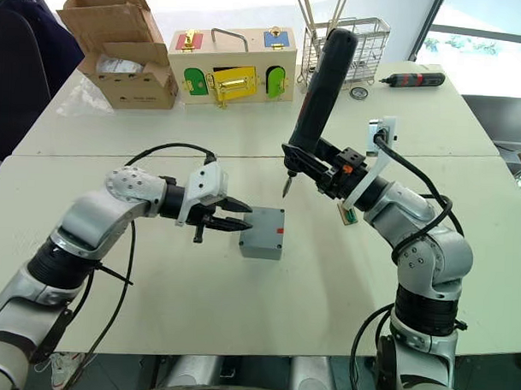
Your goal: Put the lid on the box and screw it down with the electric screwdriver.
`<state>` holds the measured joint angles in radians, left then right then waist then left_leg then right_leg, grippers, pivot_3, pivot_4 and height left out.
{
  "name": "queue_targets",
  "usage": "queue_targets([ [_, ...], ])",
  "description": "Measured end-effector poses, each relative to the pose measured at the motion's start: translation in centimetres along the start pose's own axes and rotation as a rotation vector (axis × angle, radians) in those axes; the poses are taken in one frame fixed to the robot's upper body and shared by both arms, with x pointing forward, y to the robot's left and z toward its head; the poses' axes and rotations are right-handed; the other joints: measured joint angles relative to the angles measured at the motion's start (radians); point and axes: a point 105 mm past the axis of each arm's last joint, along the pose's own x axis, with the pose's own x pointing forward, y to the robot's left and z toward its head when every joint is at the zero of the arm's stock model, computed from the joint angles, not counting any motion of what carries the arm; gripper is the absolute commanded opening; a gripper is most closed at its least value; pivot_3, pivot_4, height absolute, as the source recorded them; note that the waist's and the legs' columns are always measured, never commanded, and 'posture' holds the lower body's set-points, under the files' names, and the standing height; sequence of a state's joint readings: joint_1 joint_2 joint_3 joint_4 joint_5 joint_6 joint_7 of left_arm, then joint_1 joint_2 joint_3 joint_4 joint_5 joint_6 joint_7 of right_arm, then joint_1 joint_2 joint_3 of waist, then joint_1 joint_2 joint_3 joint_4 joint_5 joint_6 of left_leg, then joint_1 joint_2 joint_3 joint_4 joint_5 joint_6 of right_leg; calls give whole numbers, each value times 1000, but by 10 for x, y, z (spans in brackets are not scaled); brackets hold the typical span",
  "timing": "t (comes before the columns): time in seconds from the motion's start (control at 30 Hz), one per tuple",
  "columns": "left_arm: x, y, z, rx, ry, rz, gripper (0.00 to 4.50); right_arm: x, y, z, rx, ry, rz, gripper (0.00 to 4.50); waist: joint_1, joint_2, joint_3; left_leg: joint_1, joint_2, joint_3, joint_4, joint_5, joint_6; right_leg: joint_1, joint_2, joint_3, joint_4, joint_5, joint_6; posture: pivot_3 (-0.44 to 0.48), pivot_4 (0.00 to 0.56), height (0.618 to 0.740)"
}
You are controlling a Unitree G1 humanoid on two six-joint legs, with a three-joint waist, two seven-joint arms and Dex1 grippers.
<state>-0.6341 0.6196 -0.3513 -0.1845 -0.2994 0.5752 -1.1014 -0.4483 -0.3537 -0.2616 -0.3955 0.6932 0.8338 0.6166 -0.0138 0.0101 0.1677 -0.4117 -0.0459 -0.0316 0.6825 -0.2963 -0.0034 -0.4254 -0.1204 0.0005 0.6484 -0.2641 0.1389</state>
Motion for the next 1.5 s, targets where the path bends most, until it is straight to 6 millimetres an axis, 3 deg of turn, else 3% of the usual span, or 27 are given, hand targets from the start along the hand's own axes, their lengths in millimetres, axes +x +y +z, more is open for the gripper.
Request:
queue_targets([
  [0.27, 8, -1, -4, 45, 11, -22, 1534, 1, 6, -20, 23, 62, 19, 1835, 1, 0, 0, 0, 0, 0, 0, 0, 0, 0, 0, 0, 0, 0, 0, 0, 150, 730],
  [1.07, 11, -6, -3, 58, 13, -32, 1534, -2, 3, -25, -10, 52, -7, 1835, 1, -1, -1, 1, 0, 0, 0, 0, 1, 1, 0, 0, 0, 0, 0, 0, 150, 730],
  [1.5, 15, -13, -6, 27, 13, -42, 1534, -12, 23, -44, -190, -2, -1, 1835, 0, -11, -9, 7, 1, 0, 0, -2, 3, 7, 2, 0, -1, 0, 0, 0, 150, 730],
])
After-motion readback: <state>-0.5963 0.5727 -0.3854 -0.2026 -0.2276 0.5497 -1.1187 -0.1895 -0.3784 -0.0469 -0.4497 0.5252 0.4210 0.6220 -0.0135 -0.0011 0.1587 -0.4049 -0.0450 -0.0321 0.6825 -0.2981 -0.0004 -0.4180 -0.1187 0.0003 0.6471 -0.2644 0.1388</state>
